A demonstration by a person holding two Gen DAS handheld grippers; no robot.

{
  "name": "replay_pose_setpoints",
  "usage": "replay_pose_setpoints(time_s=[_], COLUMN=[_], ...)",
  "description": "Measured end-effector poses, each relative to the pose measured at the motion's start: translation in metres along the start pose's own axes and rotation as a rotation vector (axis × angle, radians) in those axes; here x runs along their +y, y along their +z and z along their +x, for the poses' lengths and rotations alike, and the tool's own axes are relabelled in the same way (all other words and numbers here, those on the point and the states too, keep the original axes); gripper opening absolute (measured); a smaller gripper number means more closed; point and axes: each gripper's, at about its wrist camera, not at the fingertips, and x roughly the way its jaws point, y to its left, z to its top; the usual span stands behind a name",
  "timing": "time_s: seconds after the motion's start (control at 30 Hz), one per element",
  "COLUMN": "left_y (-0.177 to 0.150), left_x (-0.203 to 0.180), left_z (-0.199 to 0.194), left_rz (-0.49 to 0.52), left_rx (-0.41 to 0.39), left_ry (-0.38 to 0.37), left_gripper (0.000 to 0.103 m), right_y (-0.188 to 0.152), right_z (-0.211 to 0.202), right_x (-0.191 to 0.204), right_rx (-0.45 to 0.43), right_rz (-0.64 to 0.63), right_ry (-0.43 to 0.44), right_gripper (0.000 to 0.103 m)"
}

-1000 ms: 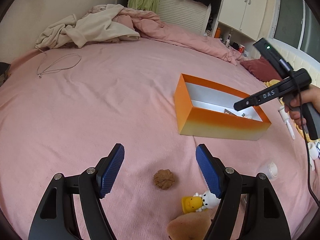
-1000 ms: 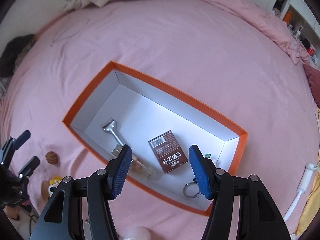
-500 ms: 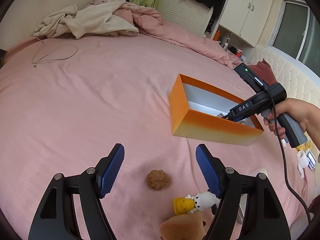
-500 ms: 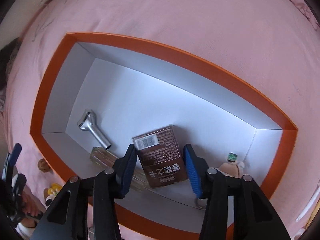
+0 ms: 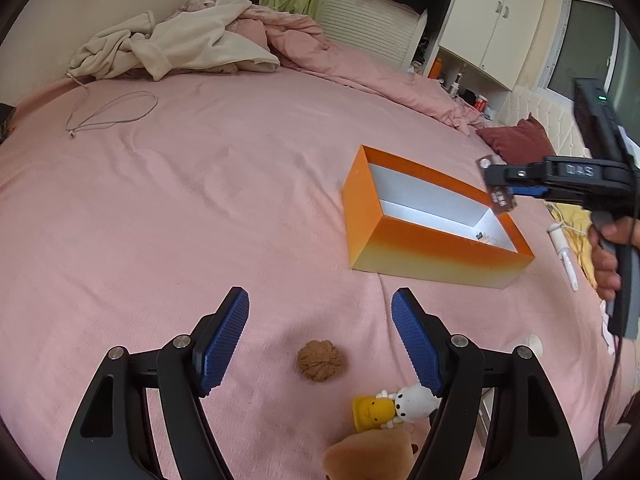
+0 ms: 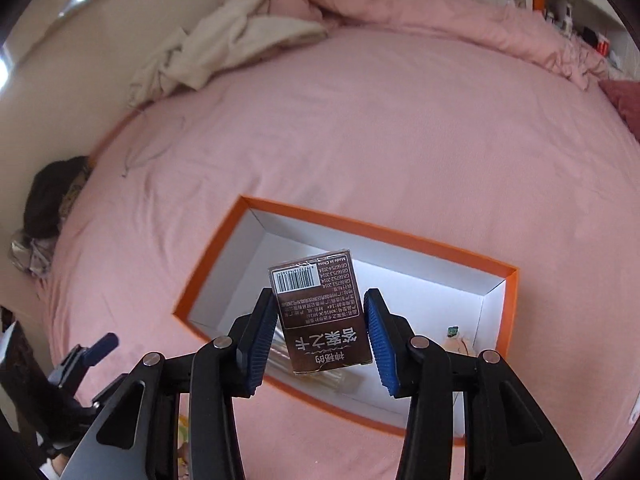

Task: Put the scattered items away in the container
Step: 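Lower the card pack onto the silver tin and open the right gripper, then reach into the box and grasp the silver razor with the left gripper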

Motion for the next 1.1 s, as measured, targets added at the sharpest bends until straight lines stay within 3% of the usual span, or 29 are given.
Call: replay_pose_setpoints(time_s=[0.07,0.2,0.4,0.53,0.7,0.83,0.97,1.1], left_y=[-0.001,-0.005,-0.007,-0.009,-0.008,-0.006,0.003,0.045], left_x=[-0.001,-0.004,-0.006,-0.007,-0.005,-0.006,-0.016,-0.041], left_z=[0.001,0.004,0.003,0.003,0.003,-0.003,-0.008,-0.010], left_rz=[0.009,0.022,0.038,0.057,0.049,0.025,0.069,0.132], left_rx=[0.003,0.010,0.002,0.000,-0.008,-0.012,0.006,0.081], left_ry=[0.008,0.034,0.050,0.065,0.062,-0.013,-0.059,-0.135], left_gripper=[0.074,0.074,0.074,0.074,0.074,0.074,0.074,0.074], right_y=[-0.025,-0.100,-0.185,-0.201,-0.203,-0.213,-0.233,-0.256], right_z=[-0.025,-0.036,-0.029,-0.019,-0.041,-0.059,-0.064,-0.060], right_x=[0.020,0.057,0.098,0.104,0.098,0.094,0.086,0.074], right_rx=[-0.079,-0.146,-0.186,-0.171,-0.251,-0.322,-0.334,-0.318], right_rz=[-0.021,-0.002,0.007,0.026,0.090,0.082,0.088,0.126], right_ry=[-0.006,-0.022,-0.166,-0.197,-0.171,-0.183,-0.185,-0.176], right_gripper=[0.044,0.044,0.044,0.045,0.051,0.054,0.056,0.056])
